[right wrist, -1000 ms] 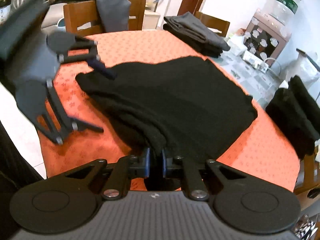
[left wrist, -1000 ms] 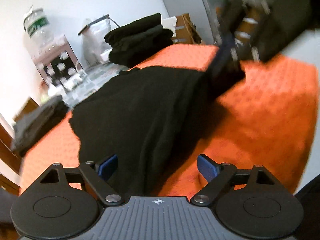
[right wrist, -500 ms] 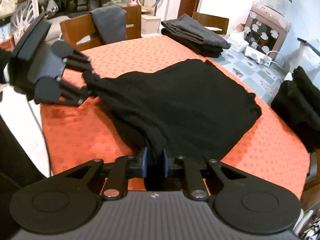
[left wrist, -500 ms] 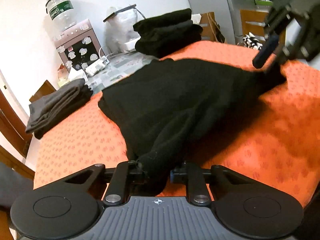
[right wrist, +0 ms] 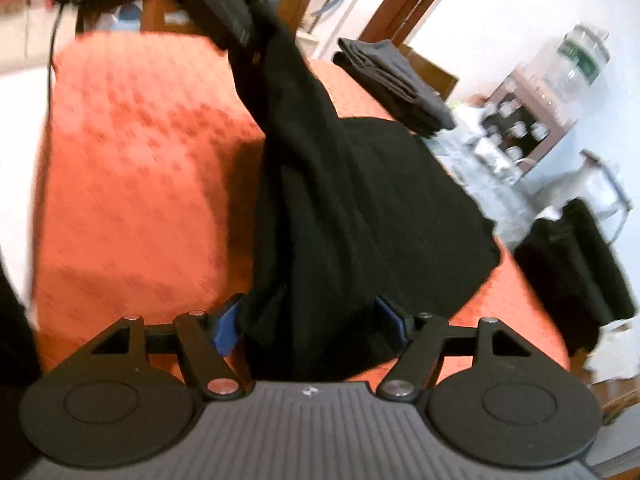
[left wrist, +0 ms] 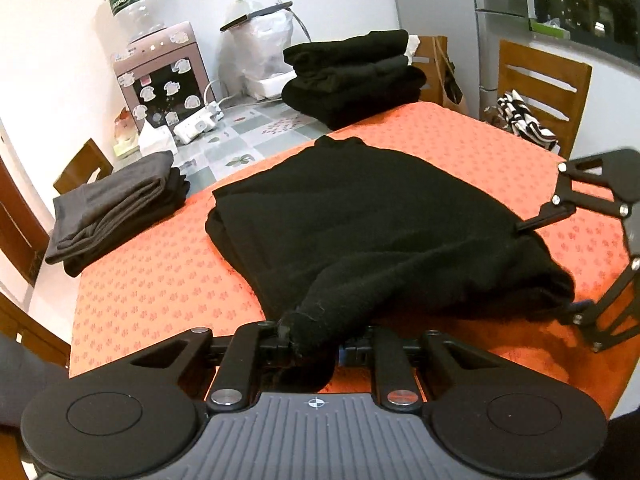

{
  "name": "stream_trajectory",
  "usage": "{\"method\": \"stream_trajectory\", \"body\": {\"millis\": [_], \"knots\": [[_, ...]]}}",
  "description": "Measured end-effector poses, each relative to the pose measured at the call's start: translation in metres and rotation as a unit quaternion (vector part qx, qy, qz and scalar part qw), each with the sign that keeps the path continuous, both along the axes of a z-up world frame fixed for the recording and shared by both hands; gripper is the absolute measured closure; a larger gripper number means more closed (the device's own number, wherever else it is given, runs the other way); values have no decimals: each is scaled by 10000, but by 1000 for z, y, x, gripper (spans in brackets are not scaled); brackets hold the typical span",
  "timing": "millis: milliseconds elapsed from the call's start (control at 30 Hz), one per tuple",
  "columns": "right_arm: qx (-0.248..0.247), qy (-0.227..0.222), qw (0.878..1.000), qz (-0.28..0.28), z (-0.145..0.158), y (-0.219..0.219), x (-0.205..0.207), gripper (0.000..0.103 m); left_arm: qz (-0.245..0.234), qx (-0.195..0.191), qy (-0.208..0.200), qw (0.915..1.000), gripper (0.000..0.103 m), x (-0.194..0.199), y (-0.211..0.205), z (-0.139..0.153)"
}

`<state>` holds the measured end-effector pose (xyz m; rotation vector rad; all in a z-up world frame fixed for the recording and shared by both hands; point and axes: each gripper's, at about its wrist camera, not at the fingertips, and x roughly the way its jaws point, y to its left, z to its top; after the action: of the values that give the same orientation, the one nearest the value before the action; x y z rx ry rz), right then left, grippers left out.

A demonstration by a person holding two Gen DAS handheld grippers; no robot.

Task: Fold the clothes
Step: 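Lift the garment edge with both tools and fold it over the bundle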

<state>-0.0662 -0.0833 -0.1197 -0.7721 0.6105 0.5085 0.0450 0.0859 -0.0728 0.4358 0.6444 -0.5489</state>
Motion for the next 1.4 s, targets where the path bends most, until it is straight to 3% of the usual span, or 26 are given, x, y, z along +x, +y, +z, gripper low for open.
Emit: {"method": "stream_trajectory", "body": {"millis": [67,133,233,400,600,733,900,1200,1400], "knots": [[-249,-248,9994,30,-3,2,-3,44,-105,25,-38,9999,85,-2,1,3],[-415,-419,9983,42,1,3,-4,81,-277,79,-129,9995,86,-7,2,8],[-303,-431,9986,-67,25,-3,-3,88,-534,160,-264,9981,87,-14,4,15],[-112,-354,9993,-60,79,-17,-2,90,-775,135,-495,9957,87,-28,12,34],[158,444,9989,38,131,-25,-10,90,-1049,-27,-333,9939,87,-61,23,62],[585,1287,9900,-15,145,-32,-22,90,-1087,-160,37,9939,87,-84,27,65],[845,1706,9816,-172,138,-40,-15,90,-1028,-199,59,9945,86,-68,23,62],[929,1418,9845,-447,153,-53,28,90,-901,-228,13,9957,86,-26,13,63],[775,1211,9882,-525,157,-59,86,90,-760,-209,-42,9969,86,21,6,65]]}}
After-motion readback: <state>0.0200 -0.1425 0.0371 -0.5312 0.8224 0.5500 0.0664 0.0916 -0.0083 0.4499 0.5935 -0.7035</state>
